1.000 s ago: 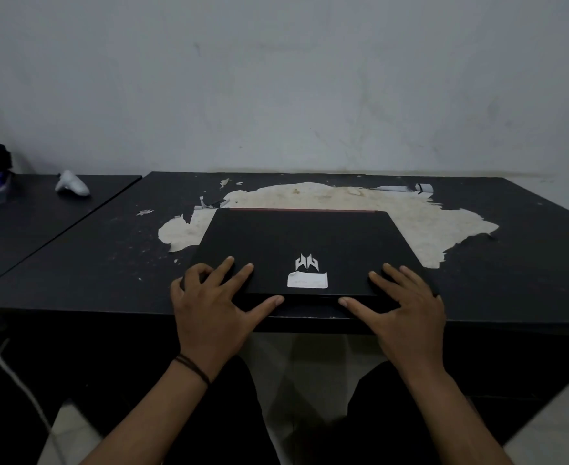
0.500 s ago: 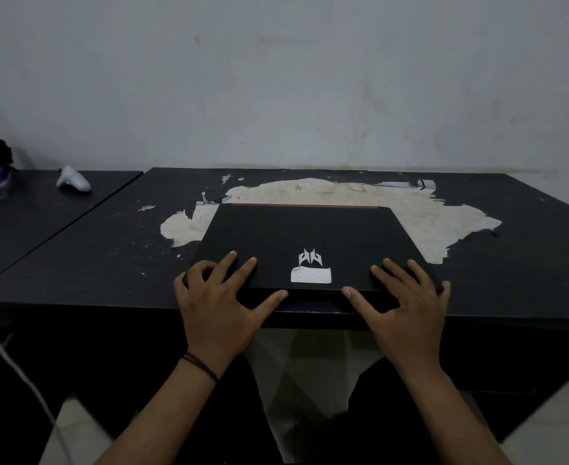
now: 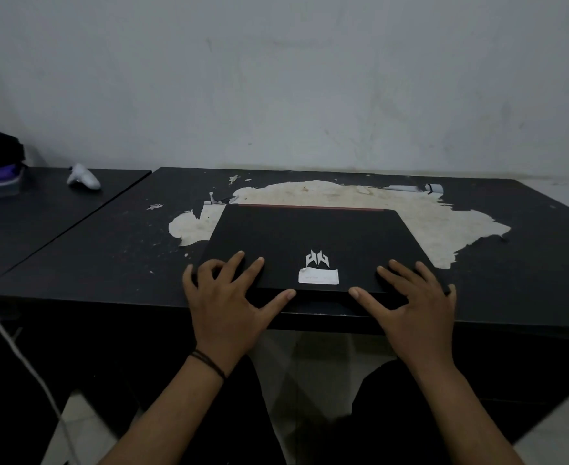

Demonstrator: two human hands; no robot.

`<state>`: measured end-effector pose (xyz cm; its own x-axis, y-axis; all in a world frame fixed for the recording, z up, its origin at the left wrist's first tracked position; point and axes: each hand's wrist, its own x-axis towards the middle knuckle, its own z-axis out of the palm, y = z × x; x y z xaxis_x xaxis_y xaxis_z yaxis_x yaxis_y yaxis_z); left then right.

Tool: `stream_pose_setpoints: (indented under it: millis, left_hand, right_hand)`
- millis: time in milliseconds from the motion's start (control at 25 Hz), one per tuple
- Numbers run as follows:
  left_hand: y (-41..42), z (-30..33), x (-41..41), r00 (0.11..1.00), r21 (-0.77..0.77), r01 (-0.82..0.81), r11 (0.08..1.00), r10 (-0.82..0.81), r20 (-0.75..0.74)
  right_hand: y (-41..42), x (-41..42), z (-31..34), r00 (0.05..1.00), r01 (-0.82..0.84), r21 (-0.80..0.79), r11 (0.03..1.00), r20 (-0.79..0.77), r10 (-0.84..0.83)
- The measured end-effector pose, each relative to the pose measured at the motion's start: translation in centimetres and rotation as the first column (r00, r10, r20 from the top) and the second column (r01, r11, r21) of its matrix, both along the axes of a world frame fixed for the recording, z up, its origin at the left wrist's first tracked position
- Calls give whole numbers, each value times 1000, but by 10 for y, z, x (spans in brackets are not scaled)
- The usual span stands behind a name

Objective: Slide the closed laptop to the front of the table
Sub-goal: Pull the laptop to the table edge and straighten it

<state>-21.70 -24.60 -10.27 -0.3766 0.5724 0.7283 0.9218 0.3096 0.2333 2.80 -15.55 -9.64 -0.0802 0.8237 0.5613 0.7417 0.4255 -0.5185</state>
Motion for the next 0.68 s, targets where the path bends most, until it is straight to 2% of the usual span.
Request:
stream_pose_setpoints:
  millis: [320, 480, 560, 680]
  left_hand:
    - [2, 1, -4, 996, -2, 85, 996, -85, -24]
    - [8, 22, -10, 992, -120, 126, 985, -127, -8]
    - [15, 39, -10, 980, -171, 198, 965, -199, 7]
    - [44, 82, -9, 973, -104, 226, 969, -230, -24]
  right_hand:
    - [-4, -2, -2, 1000, 12, 63, 998, 26, -14]
    - [6, -11, 22, 999, 38, 97, 995, 11, -39]
    - [15, -19, 46, 999, -33, 127, 991, -30, 37]
    - [29, -37, 99, 987, -121, 240, 963, -71, 142]
